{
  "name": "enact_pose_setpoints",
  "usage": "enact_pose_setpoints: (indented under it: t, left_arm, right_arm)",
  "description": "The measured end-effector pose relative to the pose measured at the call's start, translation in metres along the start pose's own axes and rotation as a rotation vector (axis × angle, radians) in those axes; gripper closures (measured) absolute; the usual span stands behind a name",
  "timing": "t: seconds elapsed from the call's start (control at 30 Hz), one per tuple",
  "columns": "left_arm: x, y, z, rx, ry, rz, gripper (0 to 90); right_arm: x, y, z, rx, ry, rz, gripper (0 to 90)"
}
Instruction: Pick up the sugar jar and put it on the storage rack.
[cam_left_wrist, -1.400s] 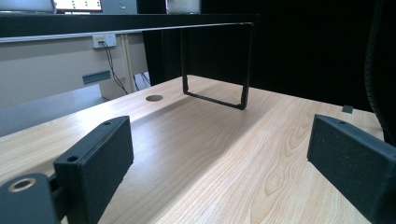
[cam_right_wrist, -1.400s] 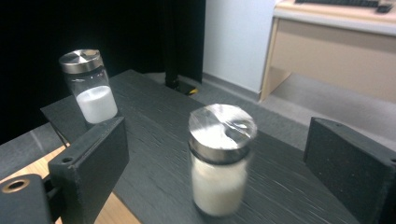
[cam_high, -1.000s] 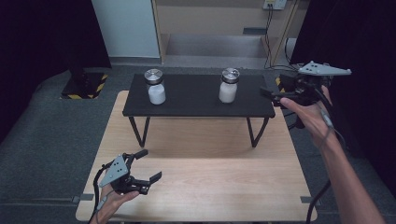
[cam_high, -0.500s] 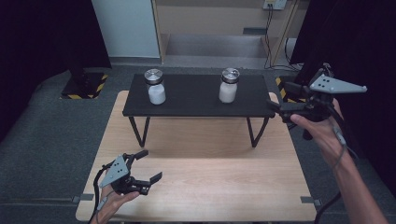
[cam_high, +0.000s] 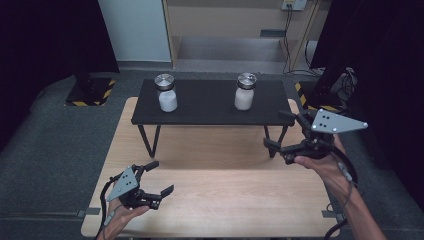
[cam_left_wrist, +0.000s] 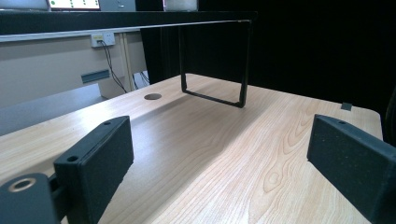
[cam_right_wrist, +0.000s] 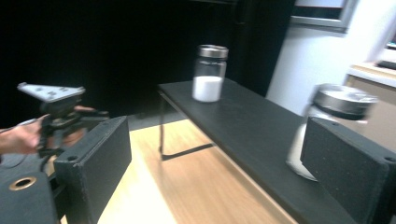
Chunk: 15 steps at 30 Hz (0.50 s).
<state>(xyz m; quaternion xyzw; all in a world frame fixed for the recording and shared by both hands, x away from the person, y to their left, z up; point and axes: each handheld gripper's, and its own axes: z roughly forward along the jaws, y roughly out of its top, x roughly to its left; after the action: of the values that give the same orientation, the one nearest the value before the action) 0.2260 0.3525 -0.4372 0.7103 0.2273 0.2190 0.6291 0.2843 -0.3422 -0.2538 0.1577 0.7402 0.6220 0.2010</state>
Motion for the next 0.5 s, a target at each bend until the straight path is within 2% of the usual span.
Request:
enact_pose_setpoints:
  t: [0.17, 0.27, 0.5]
  left_arm:
    - [0.000, 0.000, 0.001, 0.003, -0.004, 0.002, 5.8]
    - [0.000, 0.000, 0.000, 0.002, -0.004, 0.003, 5.8]
    - [0.001, 0.000, 0.000, 0.002, -0.006, 0.004, 5.8]
  right_arm:
    - [0.009, -0.017, 0.008, 0.007, 0.046, -0.002, 9.0]
    - [0.019, -0.031, 0.014, 0.022, 0.043, 0.028, 9.2]
    - [0.033, -0.062, 0.025, 0.018, 0.033, 0.042, 9.2]
